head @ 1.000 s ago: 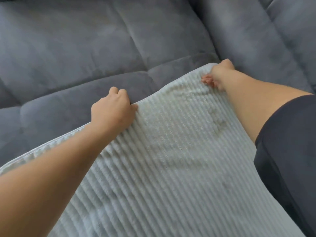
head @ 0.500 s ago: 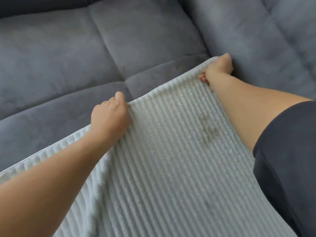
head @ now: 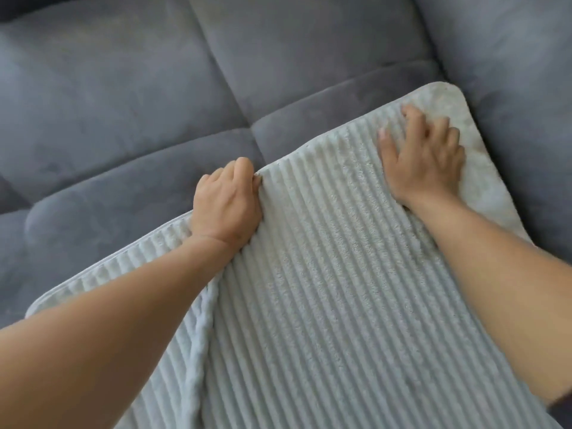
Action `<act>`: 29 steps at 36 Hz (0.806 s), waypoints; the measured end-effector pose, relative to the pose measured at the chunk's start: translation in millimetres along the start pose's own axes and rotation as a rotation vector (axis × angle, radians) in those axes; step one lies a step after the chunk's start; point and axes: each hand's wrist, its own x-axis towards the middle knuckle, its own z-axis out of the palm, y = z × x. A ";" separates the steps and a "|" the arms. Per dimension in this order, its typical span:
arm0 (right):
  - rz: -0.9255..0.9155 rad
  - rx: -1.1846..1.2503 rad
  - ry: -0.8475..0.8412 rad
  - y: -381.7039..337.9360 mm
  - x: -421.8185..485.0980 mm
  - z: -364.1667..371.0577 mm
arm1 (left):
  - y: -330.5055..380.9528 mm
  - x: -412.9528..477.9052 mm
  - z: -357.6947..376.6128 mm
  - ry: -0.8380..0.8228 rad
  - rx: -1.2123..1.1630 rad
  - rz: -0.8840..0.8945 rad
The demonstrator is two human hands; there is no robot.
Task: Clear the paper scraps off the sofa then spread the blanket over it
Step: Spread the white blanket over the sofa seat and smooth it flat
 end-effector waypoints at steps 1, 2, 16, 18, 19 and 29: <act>-0.012 -0.019 0.065 5.0 -7.4 6.9 | 1.5 0.6 -3.3 -0.023 0.003 -0.005; 0.003 -0.014 0.107 5.5 -9.2 10.4 | 1.5 2.5 -8.6 -0.059 0.010 -0.005; 0.264 -0.227 -0.437 -17.4 29.2 -34.8 | -146.0 -78.2 -168.6 -0.810 -0.040 -0.456; 0.242 -0.221 -0.429 -37.2 8.5 -46.1 | -161.2 -99.0 -175.0 -0.768 -0.088 -0.498; 0.219 -0.188 -0.422 -53.1 -16.9 -49.6 | -169.3 -110.6 -181.2 -0.742 -0.133 -0.527; 0.481 0.520 -0.366 -183.8 -381.1 -52.0 | -205.2 -151.1 -200.1 -0.711 -0.326 -0.539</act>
